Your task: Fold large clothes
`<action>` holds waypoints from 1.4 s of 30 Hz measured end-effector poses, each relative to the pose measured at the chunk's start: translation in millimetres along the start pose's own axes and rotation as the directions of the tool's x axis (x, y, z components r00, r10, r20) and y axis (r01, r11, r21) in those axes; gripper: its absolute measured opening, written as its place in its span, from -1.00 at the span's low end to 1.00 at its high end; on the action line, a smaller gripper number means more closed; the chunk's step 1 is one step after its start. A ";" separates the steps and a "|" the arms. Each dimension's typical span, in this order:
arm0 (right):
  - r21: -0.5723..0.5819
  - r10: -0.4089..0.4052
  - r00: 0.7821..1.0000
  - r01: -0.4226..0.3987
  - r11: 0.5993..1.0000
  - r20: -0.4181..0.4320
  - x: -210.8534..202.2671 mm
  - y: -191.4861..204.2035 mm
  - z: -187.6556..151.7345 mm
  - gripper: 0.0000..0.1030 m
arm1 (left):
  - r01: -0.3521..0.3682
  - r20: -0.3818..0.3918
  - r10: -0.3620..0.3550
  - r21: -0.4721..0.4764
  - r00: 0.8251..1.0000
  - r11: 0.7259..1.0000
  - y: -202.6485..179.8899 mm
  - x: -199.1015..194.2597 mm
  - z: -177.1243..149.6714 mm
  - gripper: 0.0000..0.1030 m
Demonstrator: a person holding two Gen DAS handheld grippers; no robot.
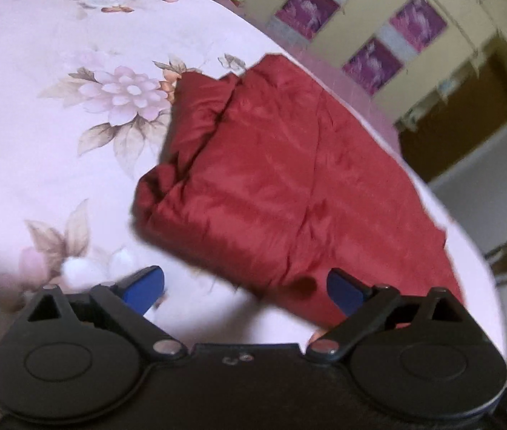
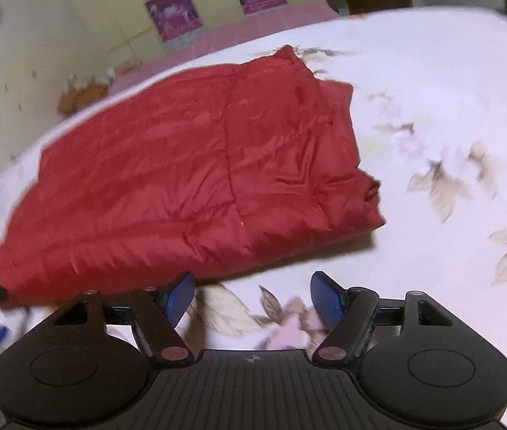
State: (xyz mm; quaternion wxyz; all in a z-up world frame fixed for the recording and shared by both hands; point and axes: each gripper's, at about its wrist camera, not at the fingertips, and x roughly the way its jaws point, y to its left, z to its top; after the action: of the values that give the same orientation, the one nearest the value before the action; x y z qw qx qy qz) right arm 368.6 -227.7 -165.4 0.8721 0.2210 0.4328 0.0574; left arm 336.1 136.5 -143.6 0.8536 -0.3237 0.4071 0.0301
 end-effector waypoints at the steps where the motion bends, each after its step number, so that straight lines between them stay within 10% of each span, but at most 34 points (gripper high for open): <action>1: 0.039 0.021 1.000 -0.021 0.999 0.010 2.0 -4.2 4.4 0.38 | 0.013 0.016 -0.013 -0.026 1.000 1.000 1.7 3.1 2.5 0.86; 7: 0.161 0.065 0.995 -0.076 0.984 0.071 17.2 -15.7 27.0 0.33 | 0.038 0.096 -0.029 -0.098 0.995 0.994 4.1 18.4 13.8 0.41; 9: 0.144 0.068 0.995 -0.078 0.986 0.075 20.6 -13.8 32.1 -0.23 | 0.040 0.107 -0.027 -0.121 0.994 0.992 5.5 20.9 17.3 0.12; 15: 0.080 0.058 0.995 -0.065 0.995 0.086 13.6 -4.2 38.9 -0.64 | 0.045 0.095 -0.035 -0.111 0.995 0.993 2.7 17.1 19.9 -0.52; 42: 0.045 0.037 0.999 -0.037 0.998 0.004 -145.0 -9.5 -130.0 -0.66 | 0.060 -0.060 -0.057 0.050 0.997 0.997 61.3 -140.9 -103.0 -0.52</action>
State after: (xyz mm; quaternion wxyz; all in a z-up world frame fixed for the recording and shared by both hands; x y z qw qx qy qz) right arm 176.6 -234.8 -132.4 0.8665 0.2487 0.4283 0.0631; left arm 153.3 155.3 -122.6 0.8499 -0.3139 0.4229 -0.0152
